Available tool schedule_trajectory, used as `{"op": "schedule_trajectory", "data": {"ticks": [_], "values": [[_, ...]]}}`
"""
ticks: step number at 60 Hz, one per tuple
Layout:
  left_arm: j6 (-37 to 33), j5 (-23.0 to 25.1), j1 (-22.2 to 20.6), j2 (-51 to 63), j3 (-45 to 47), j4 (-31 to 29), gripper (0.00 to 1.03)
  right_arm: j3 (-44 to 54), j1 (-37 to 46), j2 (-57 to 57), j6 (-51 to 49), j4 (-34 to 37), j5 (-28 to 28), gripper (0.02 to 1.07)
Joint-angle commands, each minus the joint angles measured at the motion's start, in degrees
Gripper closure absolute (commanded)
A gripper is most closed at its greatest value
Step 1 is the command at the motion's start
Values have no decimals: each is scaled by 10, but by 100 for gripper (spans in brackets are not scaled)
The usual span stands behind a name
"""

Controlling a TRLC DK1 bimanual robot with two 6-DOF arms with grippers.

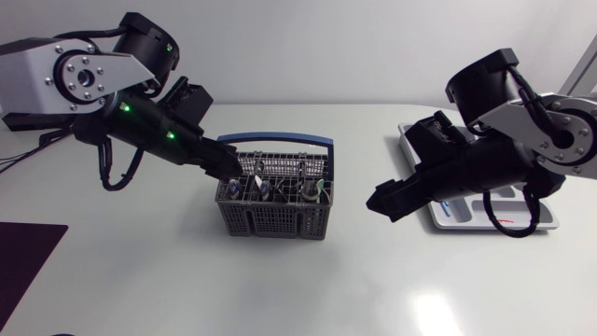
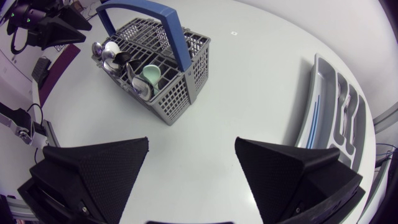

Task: Unload the cutlery basket into the drawer organizer.

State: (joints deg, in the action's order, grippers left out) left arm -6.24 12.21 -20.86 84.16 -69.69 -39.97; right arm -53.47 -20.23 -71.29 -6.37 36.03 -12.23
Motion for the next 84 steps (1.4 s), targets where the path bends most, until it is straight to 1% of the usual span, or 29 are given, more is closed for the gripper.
{"op": "schedule_trajectory", "data": {"ticks": [1,7,19,24,37,40,46,50,57,65,70,72,75,84], "values": [[-19,8,-7,8,19,5,33,18,-10,-8,11,-3,-3,7],[-26,8,-9,14,29,7,39,22,-13,-8,11,-8,-3,7],[-39,8,-11,29,34,7,39,27,-16,-10,11,-9,-3,7],[-40,8,-12,36,34,7,44,29,-17,-10,11,-10,-3,7],[-40,8,-23,55,34,9,44,37,-18,-9,11,-14,-3,7],[-40,8,-23,58,34,13,48,39,-19,-9,11,-15,-3,7],[-40,8,-22,60,35,16,49,42,-19,-7,11,-15,-3,7],[-40,8,-19,60,37,19,57,44,-19,-6,11,-16,-3,7],[-40,8,-17,60,43,23,62,49,-19,-5,11,-18,-3,7],[-40,8,-16,60,49,31,72,52,-19,-4,11,-19,-3,7],[-40,8,-15,60,49,32,76,52,-20,-3,11,-19,-3,7],[-40,8,-15,60,50,33,80,53,-20,-3,11,-20,-3,7],[-40,8,-15,60,51,34,83,55,-20,-2,11,-20,-3,7],[-39,9,-15,60,61,48,89,58,-21,-1,11,-24,-3,7]]}}
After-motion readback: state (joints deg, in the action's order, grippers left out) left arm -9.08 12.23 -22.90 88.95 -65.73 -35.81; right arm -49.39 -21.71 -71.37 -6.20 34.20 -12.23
